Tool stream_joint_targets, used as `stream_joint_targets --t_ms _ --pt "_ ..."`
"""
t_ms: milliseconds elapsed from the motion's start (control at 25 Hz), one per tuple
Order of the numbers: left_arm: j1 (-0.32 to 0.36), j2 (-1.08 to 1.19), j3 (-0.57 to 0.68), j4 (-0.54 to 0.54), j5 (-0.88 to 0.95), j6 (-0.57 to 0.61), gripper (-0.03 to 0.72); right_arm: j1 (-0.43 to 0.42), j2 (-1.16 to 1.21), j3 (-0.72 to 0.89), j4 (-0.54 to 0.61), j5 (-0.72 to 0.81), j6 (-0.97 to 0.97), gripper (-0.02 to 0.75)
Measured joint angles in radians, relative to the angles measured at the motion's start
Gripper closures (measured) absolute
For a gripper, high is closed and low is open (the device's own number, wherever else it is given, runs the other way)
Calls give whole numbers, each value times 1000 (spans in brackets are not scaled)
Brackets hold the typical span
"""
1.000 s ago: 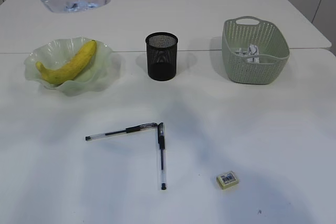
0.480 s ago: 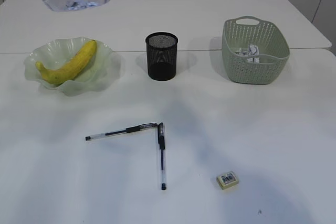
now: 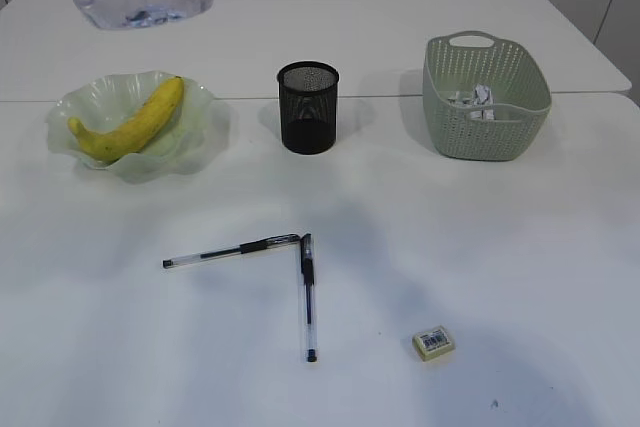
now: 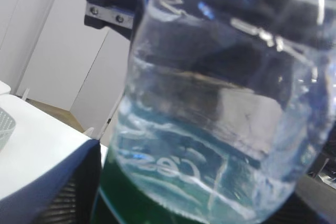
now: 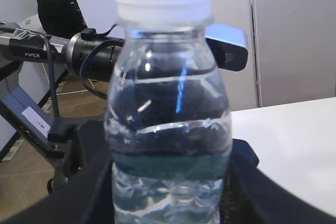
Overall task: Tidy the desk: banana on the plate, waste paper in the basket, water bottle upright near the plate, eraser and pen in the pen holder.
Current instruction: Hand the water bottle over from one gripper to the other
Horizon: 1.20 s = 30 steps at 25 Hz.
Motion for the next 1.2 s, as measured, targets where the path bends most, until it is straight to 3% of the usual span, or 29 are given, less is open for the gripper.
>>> stream_joint_targets --t_ms 640,1200 --pt "0 0 -4 17 -13 -1 115 1 0 0 0 -10 2 388" --pt "0 0 -8 24 -21 16 225 1 0 0 -2 -18 25 389"
